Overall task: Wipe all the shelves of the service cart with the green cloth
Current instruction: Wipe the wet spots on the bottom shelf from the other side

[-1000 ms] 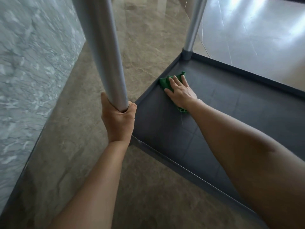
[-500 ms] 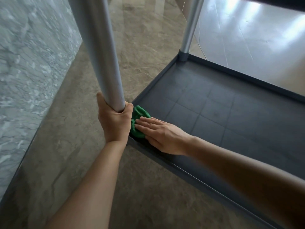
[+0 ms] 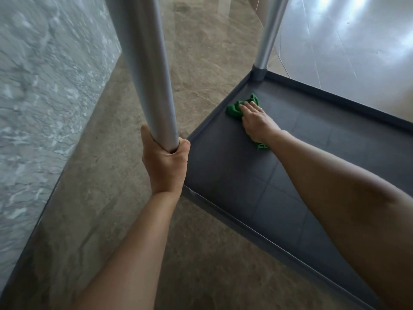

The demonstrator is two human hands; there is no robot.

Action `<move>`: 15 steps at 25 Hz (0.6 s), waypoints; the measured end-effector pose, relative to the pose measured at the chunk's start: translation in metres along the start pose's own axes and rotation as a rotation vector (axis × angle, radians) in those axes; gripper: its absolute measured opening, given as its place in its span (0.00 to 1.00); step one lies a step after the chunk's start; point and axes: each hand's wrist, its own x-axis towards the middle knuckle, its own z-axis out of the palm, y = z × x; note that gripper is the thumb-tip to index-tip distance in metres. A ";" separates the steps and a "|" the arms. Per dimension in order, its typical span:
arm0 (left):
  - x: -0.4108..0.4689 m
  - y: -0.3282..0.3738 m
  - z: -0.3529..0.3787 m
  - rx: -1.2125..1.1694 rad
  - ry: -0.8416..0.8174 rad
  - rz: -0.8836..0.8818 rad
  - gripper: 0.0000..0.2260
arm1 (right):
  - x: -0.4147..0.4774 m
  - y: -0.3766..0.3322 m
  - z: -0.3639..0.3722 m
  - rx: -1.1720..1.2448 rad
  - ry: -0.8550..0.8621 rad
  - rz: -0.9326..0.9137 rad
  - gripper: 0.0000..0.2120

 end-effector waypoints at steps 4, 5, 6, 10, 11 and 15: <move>-0.002 0.000 -0.001 0.002 0.012 0.018 0.18 | -0.029 -0.022 0.002 0.020 0.055 -0.096 0.23; -0.002 0.000 -0.001 0.006 0.013 0.017 0.18 | -0.044 -0.030 0.003 0.019 0.050 -0.162 0.23; -0.002 0.000 0.000 0.013 0.016 0.017 0.18 | -0.061 -0.040 0.006 0.022 0.047 -0.236 0.22; -0.002 -0.001 0.003 0.055 0.030 0.020 0.20 | -0.126 -0.093 0.025 0.074 0.012 -0.529 0.22; -0.002 -0.001 0.002 0.062 0.033 0.021 0.20 | -0.134 -0.099 0.028 0.075 -0.015 -0.559 0.23; -0.002 -0.002 0.001 0.057 0.016 0.014 0.20 | -0.127 -0.096 0.024 0.068 -0.037 -0.529 0.23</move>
